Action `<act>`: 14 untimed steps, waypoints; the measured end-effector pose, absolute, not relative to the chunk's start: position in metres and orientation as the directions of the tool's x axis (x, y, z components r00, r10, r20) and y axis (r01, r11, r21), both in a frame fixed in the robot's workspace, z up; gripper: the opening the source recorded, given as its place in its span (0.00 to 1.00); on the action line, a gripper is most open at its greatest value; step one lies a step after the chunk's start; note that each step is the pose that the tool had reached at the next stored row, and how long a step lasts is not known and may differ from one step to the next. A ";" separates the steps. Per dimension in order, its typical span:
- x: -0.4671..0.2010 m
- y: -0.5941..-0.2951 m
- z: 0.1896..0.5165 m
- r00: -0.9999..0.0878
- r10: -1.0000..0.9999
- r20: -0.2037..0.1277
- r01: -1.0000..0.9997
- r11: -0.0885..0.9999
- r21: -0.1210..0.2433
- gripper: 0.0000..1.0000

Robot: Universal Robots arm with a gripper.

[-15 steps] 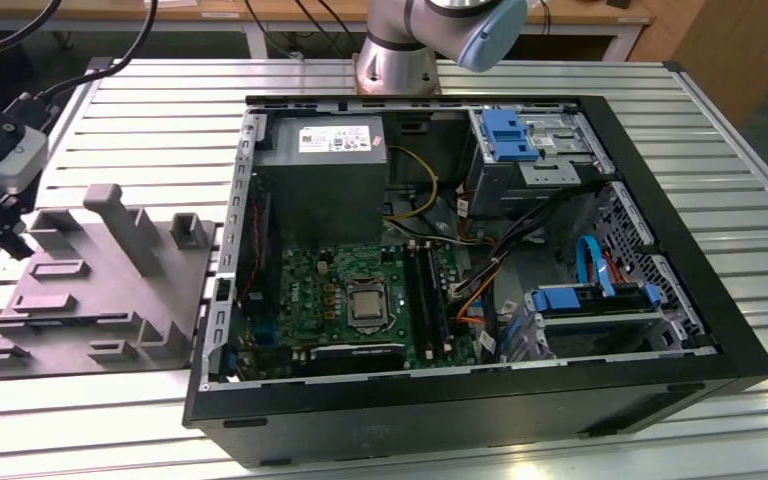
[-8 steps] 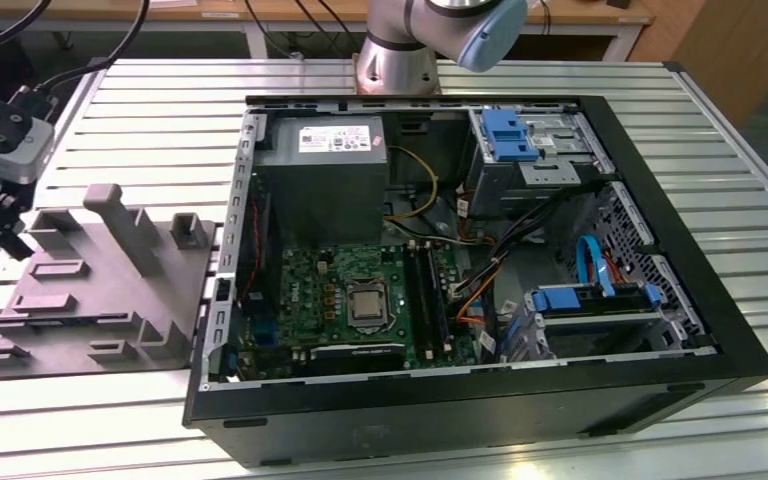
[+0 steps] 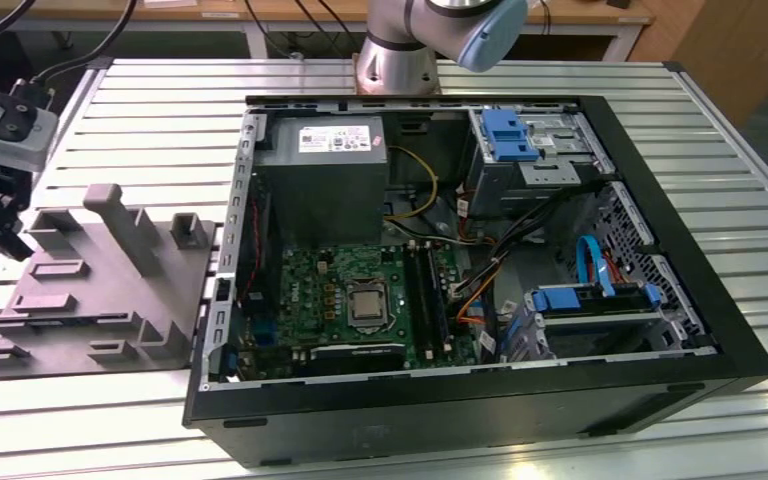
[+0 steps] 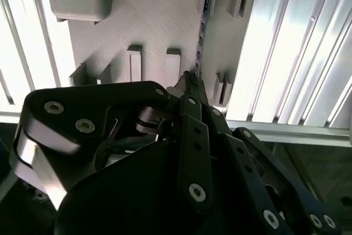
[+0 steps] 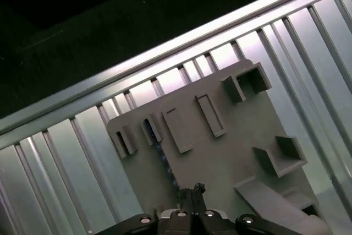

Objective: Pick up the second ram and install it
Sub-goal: 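Pick up the second ram and move it above second insertion slot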

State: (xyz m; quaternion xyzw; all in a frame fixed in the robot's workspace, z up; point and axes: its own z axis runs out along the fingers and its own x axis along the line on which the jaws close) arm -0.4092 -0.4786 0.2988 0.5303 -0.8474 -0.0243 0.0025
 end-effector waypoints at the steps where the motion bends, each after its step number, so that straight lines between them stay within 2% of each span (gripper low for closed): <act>1: -0.409 -0.479 0.299 -0.421 -0.907 -0.022 -0.906 0.420 0.044 0.10; 14: -0.409 -0.479 0.297 -0.198 -0.980 -0.021 -0.979 0.197 0.044 0.10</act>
